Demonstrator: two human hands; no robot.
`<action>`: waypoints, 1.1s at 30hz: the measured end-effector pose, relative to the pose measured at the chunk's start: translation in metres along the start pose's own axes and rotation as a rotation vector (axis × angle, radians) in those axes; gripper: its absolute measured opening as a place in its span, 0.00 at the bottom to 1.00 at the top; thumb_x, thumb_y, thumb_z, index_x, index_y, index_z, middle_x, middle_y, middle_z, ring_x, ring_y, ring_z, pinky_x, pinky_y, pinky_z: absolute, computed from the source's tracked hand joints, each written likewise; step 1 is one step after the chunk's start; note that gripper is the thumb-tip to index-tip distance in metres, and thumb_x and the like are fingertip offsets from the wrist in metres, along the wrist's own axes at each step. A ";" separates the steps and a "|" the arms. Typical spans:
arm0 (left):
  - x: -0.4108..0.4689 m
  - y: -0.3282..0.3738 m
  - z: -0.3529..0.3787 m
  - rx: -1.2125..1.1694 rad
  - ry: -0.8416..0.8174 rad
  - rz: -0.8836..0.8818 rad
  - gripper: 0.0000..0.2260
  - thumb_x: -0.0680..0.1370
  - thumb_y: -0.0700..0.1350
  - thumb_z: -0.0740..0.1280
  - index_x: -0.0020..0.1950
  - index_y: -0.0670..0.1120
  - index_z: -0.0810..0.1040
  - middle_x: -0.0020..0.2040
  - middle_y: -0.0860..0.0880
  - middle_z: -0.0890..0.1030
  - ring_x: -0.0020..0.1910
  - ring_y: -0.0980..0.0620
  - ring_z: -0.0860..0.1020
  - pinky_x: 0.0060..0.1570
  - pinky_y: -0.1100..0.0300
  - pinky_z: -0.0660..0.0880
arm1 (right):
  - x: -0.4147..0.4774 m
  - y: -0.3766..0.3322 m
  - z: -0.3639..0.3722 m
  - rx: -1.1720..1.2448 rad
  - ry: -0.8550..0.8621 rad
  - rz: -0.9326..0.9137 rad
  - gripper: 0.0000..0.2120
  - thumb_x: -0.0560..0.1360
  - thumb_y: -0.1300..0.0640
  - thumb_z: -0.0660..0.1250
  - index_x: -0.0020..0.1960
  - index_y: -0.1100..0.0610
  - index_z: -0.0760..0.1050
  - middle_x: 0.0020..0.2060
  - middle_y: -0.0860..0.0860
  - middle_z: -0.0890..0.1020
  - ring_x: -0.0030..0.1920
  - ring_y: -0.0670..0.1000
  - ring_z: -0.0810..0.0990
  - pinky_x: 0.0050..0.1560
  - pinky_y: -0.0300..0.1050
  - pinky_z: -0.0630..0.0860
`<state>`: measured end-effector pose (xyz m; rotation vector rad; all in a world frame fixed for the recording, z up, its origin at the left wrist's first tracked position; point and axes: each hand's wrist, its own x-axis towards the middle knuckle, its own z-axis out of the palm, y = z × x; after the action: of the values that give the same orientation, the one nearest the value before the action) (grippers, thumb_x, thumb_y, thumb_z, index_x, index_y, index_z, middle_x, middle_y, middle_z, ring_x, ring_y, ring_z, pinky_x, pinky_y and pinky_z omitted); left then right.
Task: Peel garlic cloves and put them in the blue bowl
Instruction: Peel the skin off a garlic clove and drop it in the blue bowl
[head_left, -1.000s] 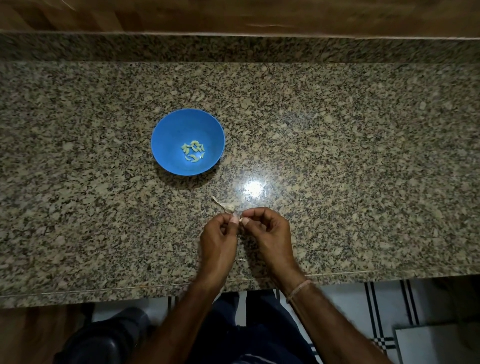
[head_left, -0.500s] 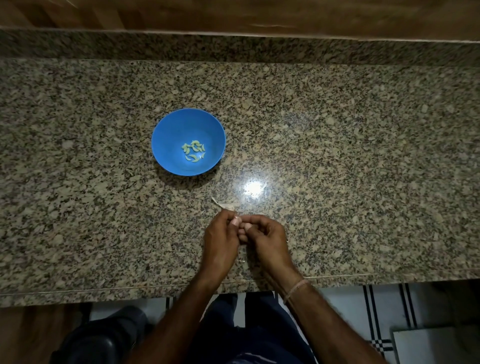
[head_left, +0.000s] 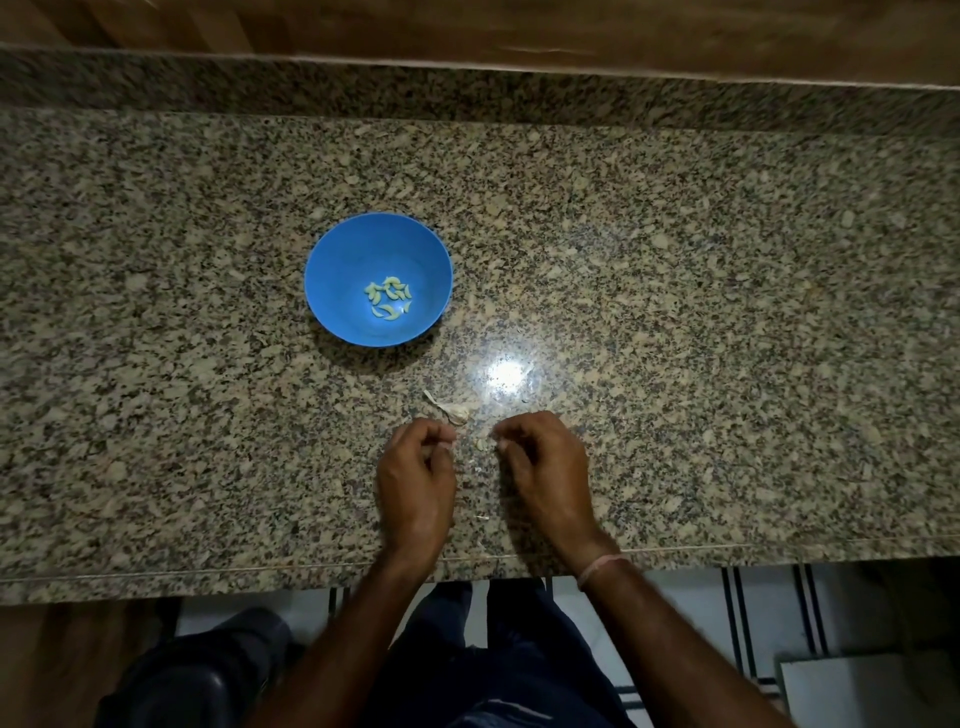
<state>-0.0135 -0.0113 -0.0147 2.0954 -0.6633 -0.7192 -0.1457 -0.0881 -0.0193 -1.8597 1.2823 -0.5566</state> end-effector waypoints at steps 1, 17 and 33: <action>0.000 -0.001 -0.001 -0.002 0.020 -0.006 0.11 0.79 0.33 0.66 0.47 0.49 0.81 0.49 0.55 0.80 0.44 0.61 0.79 0.42 0.63 0.79 | -0.001 -0.002 0.003 -0.054 -0.037 -0.060 0.07 0.78 0.64 0.72 0.53 0.54 0.84 0.47 0.47 0.81 0.47 0.44 0.80 0.48 0.38 0.76; -0.007 0.007 -0.005 0.133 -0.031 0.017 0.05 0.81 0.50 0.70 0.46 0.55 0.77 0.39 0.59 0.80 0.38 0.59 0.78 0.38 0.52 0.79 | -0.002 -0.023 0.018 -0.477 -0.080 -0.092 0.06 0.77 0.67 0.70 0.48 0.58 0.75 0.38 0.53 0.76 0.36 0.52 0.70 0.34 0.45 0.60; 0.005 0.005 0.011 -0.147 -0.355 -0.242 0.08 0.80 0.39 0.69 0.52 0.49 0.87 0.43 0.52 0.88 0.44 0.53 0.86 0.50 0.48 0.85 | -0.013 -0.013 0.001 0.221 -0.072 0.142 0.06 0.77 0.65 0.71 0.49 0.56 0.82 0.39 0.49 0.84 0.39 0.46 0.83 0.39 0.33 0.76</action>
<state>-0.0186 -0.0226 -0.0174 1.9476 -0.5288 -1.2580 -0.1429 -0.0738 -0.0087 -1.5799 1.2413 -0.5281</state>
